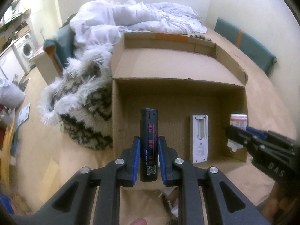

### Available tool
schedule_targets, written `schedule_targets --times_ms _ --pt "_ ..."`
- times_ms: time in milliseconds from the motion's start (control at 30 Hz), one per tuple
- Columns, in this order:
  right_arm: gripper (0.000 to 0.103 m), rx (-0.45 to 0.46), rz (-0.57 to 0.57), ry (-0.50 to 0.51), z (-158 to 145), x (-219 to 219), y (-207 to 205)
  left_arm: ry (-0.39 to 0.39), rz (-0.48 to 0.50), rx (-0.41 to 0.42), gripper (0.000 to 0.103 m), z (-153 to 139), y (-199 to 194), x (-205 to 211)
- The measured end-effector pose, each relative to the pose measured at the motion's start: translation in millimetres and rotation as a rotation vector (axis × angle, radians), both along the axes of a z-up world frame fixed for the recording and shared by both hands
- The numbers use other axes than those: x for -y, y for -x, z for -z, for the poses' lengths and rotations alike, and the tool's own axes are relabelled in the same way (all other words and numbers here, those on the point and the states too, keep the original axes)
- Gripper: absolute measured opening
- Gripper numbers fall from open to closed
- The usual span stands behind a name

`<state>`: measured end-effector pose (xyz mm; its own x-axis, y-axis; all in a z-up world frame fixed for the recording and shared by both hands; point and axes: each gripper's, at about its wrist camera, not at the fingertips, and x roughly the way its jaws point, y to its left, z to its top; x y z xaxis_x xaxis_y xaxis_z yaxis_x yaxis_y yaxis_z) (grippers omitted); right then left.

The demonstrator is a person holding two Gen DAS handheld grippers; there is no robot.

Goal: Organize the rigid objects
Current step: 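Lower the power bank and pill bottle into the box and open both grippers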

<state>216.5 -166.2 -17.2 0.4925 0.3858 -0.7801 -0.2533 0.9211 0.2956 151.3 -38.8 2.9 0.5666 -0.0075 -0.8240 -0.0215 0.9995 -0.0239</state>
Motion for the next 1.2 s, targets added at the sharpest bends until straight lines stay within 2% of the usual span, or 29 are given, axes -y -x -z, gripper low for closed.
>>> schedule_targets --times_ms 167,233,333,533,667,900,1200 --pt "0.028 -0.041 0.014 -0.004 18.6 0.4 -19.6 -0.007 0.006 -0.014 0.017 20.4 -16.3 3.1" --pt "0.028 -0.066 0.022 -0.006 31.3 1.6 -21.9 0.012 0.009 -0.029 0.017 32.8 -20.4 2.1" --pt "0.028 -0.132 0.028 0.003 53.9 2.8 -25.1 0.086 0.007 -0.061 0.017 50.9 -23.6 -1.8" --pt "0.028 -0.218 0.039 0.033 80.4 3.5 -30.2 0.040 0.021 -0.024 0.017 61.6 -24.0 7.7" --pt "0.028 -0.248 0.051 0.028 87.5 1.9 -35.9 0.019 0.033 -0.034 0.017 70.7 -26.7 11.1" --pt "0.029 -0.284 0.064 0.031 97.1 3.6 -44.3 0.027 -0.001 -0.074 0.017 82.2 -31.8 4.2" --pt "0.028 -0.287 0.063 0.035 96.0 -1.9 -46.8 0.021 0.012 -0.074 0.017 86.0 -33.2 6.2"
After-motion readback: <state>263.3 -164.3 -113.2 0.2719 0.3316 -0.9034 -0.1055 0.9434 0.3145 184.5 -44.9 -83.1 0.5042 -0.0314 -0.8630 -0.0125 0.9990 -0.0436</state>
